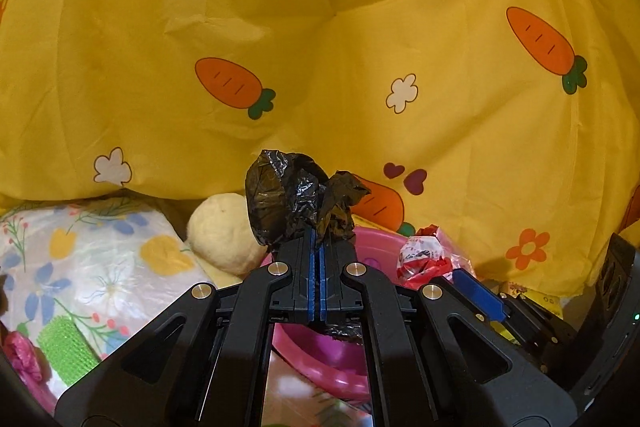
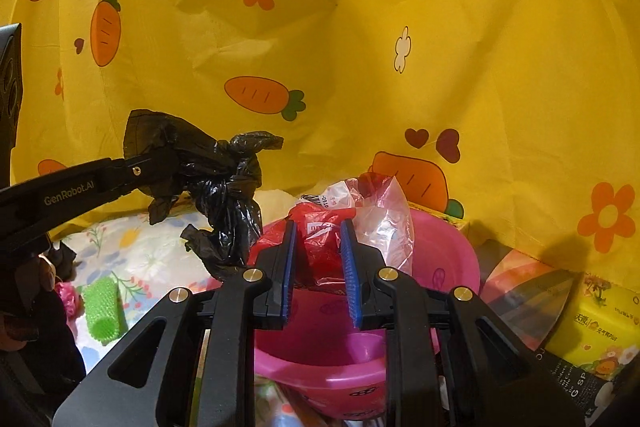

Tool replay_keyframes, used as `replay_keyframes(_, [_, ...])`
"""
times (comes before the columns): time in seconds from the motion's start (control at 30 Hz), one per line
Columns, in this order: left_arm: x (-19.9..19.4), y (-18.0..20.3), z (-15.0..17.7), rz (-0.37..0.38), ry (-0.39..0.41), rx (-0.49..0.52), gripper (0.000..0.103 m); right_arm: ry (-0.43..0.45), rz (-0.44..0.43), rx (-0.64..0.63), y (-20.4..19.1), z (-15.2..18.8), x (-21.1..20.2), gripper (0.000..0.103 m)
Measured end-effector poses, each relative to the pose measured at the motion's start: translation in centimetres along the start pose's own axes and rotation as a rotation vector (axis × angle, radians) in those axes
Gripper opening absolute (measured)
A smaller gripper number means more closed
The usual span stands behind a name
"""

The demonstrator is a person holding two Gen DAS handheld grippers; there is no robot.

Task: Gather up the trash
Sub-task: 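Carry the black bag in the left tool while the right tool carries the red bag to the pink bucket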

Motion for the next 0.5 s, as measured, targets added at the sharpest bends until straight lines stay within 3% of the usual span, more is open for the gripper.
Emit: replay_keyframes(0.5, [4.1,-0.8,2.4,0.028,-0.114,-0.025,0.001,-0.05,-0.001,0.005,0.7,1.2,2.6,0.024])
Point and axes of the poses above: each gripper's, at about its wrist camera, not at the fingertips, and x roughly the way its jaws point, y to its right, z to its underside, the point moved 5 cm from there along x, roughly the way its jaws point, and after that the axes turned 14 degrees about -x, right-handed, at the moved point
